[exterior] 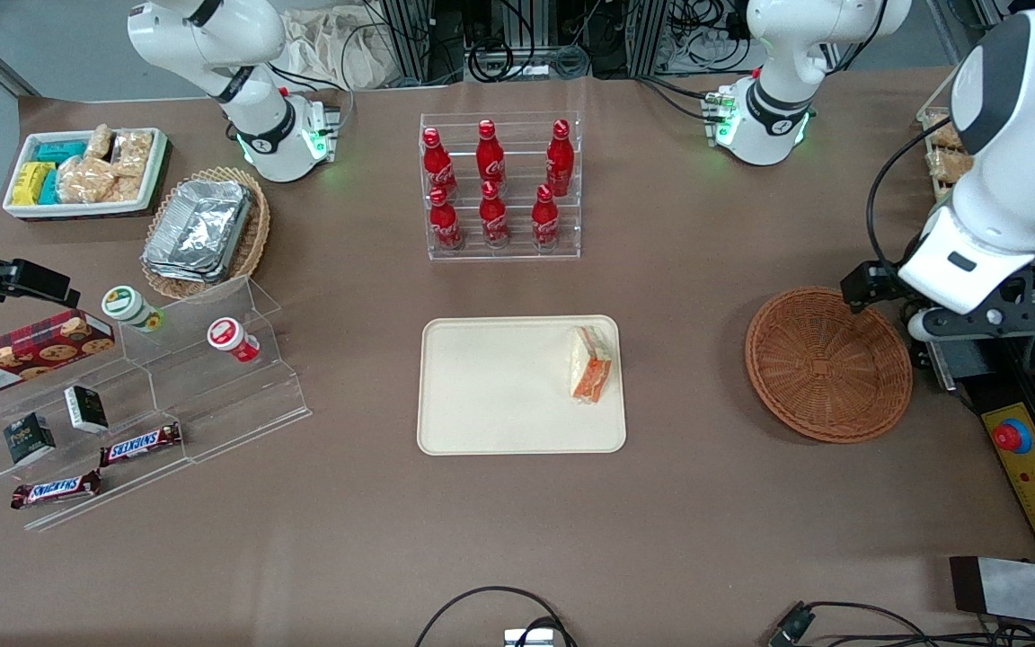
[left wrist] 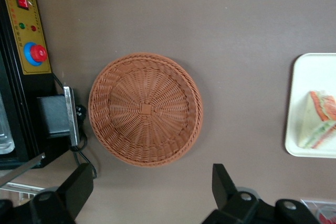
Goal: Place sandwich from basket to tray
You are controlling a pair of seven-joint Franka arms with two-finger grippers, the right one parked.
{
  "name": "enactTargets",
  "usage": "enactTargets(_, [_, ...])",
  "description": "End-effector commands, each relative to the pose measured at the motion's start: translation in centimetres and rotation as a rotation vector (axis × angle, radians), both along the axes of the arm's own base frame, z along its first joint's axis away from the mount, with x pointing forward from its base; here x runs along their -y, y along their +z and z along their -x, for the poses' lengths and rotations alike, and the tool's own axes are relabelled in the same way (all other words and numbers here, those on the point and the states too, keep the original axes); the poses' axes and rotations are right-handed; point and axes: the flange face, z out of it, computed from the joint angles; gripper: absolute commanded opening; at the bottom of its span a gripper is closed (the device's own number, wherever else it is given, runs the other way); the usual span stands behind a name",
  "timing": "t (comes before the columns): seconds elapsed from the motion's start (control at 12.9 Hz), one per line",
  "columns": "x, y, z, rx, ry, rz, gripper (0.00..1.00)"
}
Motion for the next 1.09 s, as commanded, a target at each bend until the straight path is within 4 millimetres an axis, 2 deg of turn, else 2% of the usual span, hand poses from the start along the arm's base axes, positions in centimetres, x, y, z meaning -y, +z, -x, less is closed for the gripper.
enactTargets(0.0, [-2.5, 2.2, 1.6, 0.006, -0.005, 0.067, 1.00])
enactTargets(0.23, [-2.9, 4.9, 3.1, -0.010, -0.084, 0.069, 1.00])
enactTargets(0.47, [-3.2, 7.2, 4.5, 0.014, -0.083, 0.072, 1.00])
enactTargets(0.62, [-3.2, 8.1, 4.9, 0.008, -0.079, 0.072, 1.00])
enactTargets(1.01, [-2.9, 8.5, 5.3, 0.006, -0.075, 0.094, 1.00])
